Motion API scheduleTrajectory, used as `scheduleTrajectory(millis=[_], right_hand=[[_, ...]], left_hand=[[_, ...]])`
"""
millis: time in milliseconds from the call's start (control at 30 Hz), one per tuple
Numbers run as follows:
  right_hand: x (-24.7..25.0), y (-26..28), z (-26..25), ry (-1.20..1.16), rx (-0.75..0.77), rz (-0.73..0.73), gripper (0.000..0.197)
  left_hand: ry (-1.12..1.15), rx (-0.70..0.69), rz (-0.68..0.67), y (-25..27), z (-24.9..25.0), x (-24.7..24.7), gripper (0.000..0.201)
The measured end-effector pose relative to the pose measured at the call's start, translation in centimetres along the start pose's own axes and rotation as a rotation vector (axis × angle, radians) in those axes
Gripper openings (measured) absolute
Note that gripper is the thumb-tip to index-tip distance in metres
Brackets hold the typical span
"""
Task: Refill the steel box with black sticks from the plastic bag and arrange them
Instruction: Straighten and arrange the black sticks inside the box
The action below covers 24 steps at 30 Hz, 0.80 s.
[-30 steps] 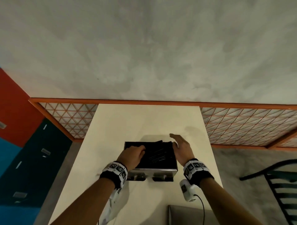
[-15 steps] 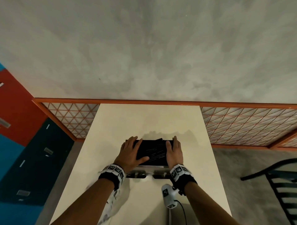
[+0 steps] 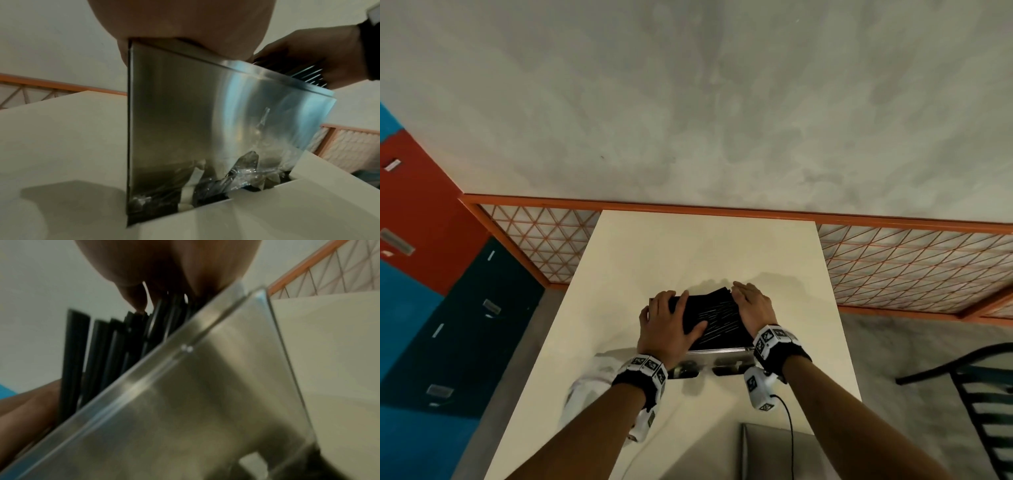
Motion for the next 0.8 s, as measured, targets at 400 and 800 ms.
scheduleTrajectory(millis=[400, 800], right_hand=[[1.1, 6.2, -2.9, 0.621, 0.350, -0.309, 0.024], [-2.4, 4.2, -1.1, 0.994, 0.290, -0.497, 0.040]], left_hand=[[0.065, -0.400, -0.149, 0.6, 0.5, -1.0, 0.103], [0.022, -0.331, -0.176, 0.5, 0.7, -0.8, 0.105]])
Point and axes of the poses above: each hand's wrist, its own y-axis away from the middle knuckle, its own x-axis out of the back of the hand, z = x × y, the point moved 5 cm from there along -y, towards the middle knuckle
